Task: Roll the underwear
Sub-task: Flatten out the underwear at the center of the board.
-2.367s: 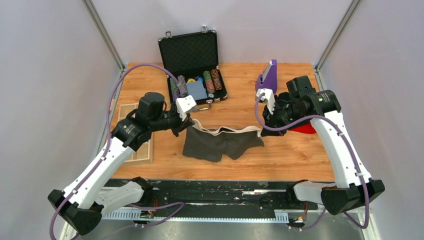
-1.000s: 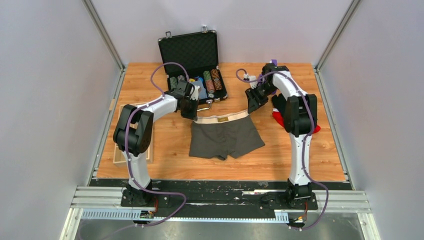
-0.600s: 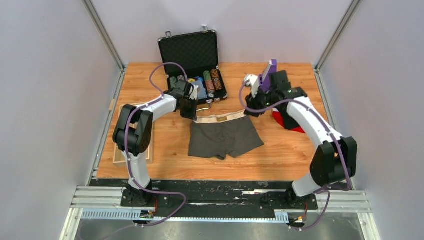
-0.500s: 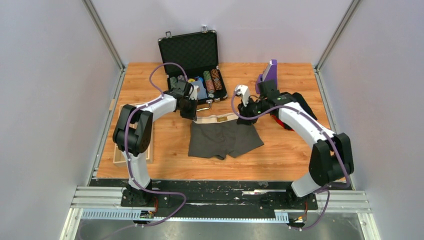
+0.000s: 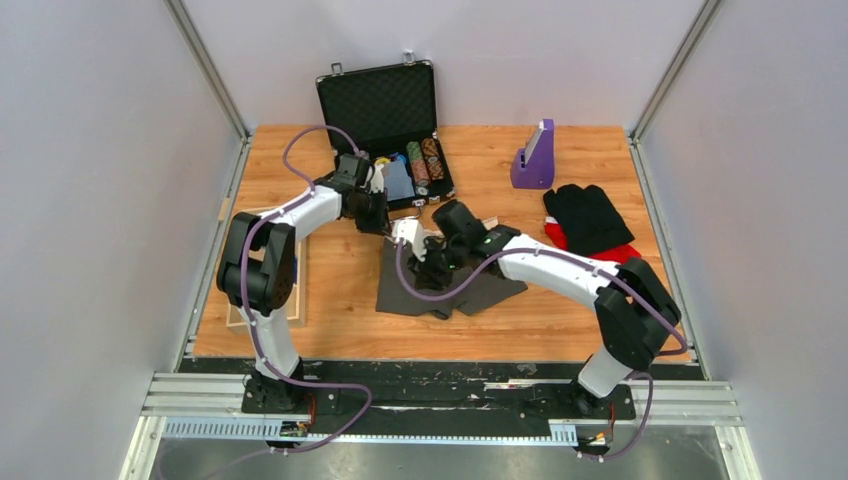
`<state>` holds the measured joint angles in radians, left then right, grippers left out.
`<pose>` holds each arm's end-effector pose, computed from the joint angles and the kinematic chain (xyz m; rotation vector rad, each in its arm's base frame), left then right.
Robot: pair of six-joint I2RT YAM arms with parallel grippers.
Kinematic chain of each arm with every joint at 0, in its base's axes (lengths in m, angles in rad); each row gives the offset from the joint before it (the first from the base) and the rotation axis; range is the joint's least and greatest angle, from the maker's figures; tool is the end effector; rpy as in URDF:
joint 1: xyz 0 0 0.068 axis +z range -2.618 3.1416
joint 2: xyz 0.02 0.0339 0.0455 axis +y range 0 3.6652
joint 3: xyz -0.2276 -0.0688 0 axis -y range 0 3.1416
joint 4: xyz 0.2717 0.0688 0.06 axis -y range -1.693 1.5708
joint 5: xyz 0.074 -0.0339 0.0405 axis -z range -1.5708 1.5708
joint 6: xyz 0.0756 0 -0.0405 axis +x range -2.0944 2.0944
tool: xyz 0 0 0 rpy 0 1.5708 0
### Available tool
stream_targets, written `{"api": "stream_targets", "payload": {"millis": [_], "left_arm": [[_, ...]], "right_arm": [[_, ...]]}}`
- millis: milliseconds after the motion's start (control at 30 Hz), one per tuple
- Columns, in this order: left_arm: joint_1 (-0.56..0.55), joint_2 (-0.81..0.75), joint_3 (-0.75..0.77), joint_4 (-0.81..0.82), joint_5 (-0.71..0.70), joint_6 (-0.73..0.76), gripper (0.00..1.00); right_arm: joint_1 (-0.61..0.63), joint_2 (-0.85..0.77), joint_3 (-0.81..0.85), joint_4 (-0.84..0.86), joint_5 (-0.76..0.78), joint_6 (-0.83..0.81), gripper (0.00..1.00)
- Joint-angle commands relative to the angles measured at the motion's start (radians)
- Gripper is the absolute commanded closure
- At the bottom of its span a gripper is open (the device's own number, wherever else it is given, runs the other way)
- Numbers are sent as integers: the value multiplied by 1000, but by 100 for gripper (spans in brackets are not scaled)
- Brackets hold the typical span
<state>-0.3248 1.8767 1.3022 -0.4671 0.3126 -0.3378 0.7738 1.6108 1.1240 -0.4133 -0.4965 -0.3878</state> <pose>0.3934 -0.1570 0.1073 0.0967 2.6725 -0.6336 0.2499 0.2945 0.1568 -1.5368 1.9441 0.7791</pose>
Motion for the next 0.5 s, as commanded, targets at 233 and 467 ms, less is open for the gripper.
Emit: {"api": "stream_targets", "payload": {"millis": [233, 467], "left_arm": [[42, -32, -54, 45, 102, -91, 100], [49, -28, -66, 53, 102, -92, 100]], "right_arm": [[243, 248, 111, 234, 181, -21, 65], [271, 318, 157, 243, 213, -20, 62]]}}
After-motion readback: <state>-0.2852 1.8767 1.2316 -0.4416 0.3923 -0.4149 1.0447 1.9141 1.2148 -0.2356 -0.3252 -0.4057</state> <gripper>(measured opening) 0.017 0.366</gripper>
